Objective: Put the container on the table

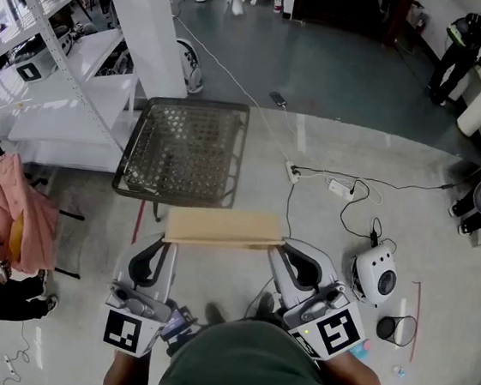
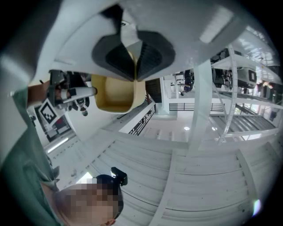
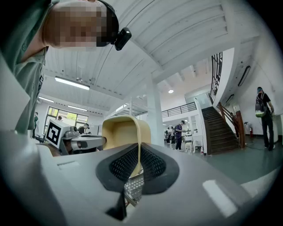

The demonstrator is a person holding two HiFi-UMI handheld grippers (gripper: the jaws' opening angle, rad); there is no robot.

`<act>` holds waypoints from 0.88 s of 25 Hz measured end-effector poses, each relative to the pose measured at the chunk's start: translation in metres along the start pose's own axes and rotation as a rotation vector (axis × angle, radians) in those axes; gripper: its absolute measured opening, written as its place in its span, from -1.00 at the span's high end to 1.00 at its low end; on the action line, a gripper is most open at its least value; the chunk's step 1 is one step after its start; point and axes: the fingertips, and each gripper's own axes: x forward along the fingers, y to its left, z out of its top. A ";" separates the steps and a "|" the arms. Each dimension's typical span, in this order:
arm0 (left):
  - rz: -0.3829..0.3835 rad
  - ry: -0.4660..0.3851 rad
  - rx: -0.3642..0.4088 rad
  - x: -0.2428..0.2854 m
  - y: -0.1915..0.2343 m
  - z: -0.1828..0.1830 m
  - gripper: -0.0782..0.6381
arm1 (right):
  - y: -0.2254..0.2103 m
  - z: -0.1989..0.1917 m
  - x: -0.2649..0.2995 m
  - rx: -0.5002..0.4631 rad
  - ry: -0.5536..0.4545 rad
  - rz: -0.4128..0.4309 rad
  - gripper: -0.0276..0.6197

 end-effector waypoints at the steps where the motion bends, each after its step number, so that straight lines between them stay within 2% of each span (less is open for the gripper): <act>1: 0.000 0.001 -0.003 0.000 0.001 -0.002 0.73 | 0.001 -0.002 0.001 0.000 0.003 0.000 0.86; 22: -0.044 -0.003 -0.029 -0.016 0.047 -0.022 0.73 | 0.029 -0.019 0.040 0.032 0.036 -0.031 0.86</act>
